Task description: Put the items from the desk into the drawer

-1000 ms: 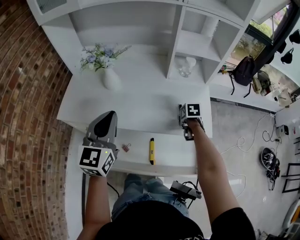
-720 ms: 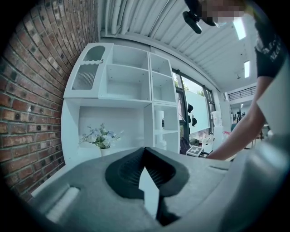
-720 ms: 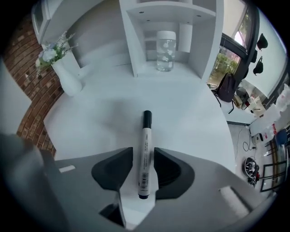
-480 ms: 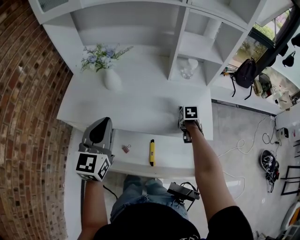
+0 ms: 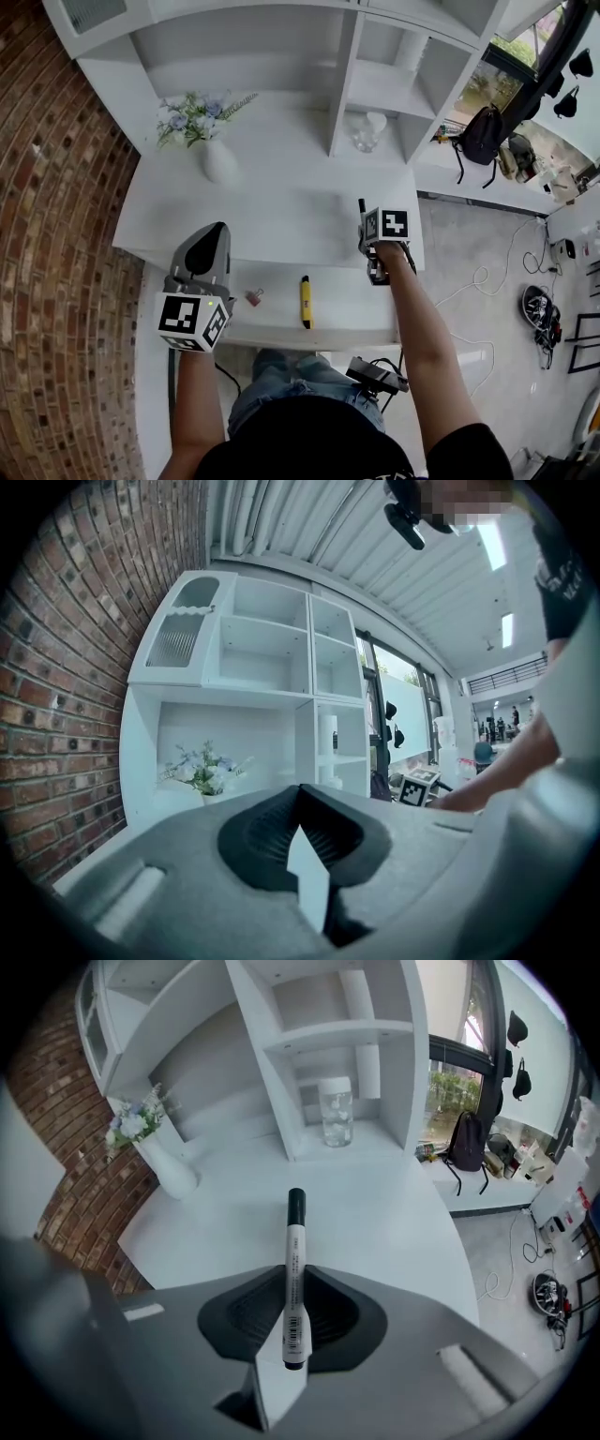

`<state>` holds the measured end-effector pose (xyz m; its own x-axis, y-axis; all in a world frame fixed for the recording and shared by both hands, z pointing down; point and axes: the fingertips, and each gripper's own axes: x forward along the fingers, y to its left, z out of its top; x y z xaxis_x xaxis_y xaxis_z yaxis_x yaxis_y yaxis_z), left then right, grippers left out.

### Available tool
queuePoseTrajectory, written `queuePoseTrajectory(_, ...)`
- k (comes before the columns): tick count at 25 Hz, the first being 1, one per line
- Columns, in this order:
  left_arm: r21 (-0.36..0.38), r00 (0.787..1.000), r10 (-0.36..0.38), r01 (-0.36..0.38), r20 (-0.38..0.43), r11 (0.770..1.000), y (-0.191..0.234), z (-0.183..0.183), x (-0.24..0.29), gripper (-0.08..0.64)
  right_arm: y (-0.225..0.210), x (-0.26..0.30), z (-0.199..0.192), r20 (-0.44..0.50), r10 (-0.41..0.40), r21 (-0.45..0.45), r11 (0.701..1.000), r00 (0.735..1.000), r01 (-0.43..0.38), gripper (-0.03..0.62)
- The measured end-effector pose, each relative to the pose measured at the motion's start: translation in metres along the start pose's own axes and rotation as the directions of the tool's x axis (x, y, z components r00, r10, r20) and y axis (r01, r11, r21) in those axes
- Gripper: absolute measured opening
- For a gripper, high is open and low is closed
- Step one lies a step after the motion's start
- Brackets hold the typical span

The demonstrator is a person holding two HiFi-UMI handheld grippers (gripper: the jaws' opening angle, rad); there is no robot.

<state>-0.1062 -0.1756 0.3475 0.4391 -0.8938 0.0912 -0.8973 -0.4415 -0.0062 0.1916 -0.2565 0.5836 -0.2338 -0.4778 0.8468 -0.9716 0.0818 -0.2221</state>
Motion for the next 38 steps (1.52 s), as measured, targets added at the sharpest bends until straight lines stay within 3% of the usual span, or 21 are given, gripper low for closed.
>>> queuePoseTrajectory(7, -0.004, 0.999, -0.006, 0.006, 0.047, 1.0, 0.002, 0.015, 0.005, 0.005, 0.024, -0.067, 0.012, 0.208, 0.004, -0.038, 0.999, 0.978, 0.004, 0.08)
queuePoseTrajectory(12, 0.0, 0.997, -0.006, 0.006, 0.077, 1.0, 0.004, 0.026, 0.004, 0.005, 0.038, -0.118, 0.018, 0.358, 0.041, -0.011, 0.999, 0.933, -0.04, 0.08)
queuePoseTrajectory(15, 0.002, 0.995, -0.008, 0.008, 0.096, 1.0, 0.004, 0.033, 0.005, 0.004, 0.046, -0.151, 0.018, 0.451, 0.049, -0.03, 0.999, 0.891, -0.04, 0.08)
queuePoseTrajectory(18, 0.004, 0.994, -0.013, 0.013, 0.112, 1.0, 0.002, 0.039, 0.006, 0.005, 0.053, -0.184, 0.02, 0.568, 0.051, -0.069, 0.998, 0.821, -0.015, 0.08)
queuePoseTrajectory(22, 0.006, 0.992, -0.022, 0.021, 0.123, 1.0, -0.002, 0.042, 0.007, 0.005, 0.06, -0.228, 0.021, 0.757, 0.077, -0.111, 0.994, 0.649, 0.011, 0.08)
queuePoseTrajectory(24, 0.006, 0.992, -0.027, 0.027, 0.123, 1.0, -0.003, 0.042, 0.007, 0.005, 0.063, -0.245, 0.015, 0.811, 0.09, -0.127, 0.992, 0.578, 0.024, 0.08)
queuePoseTrajectory(27, 0.008, 0.992, -0.034, 0.034, 0.125, 0.999, -0.006, 0.043, 0.007, 0.005, 0.065, -0.26, 0.002, 0.85, 0.098, -0.149, 0.987, 0.518, 0.058, 0.08)
queuePoseTrajectory(30, 0.008, 0.991, -0.038, 0.038, 0.126, 0.999, -0.009, 0.041, 0.007, 0.005, 0.063, -0.258, -0.014, 0.843, 0.099, -0.168, 0.982, 0.529, 0.084, 0.08)
queuePoseTrajectory(38, -0.016, 0.996, -0.058, 0.059, 0.07, 0.998, -0.021, 0.018, 0.01, 0.003, 0.045, -0.218, -0.056, 0.73, 0.022, -0.113, 0.99, 0.683, 0.089, 0.08)
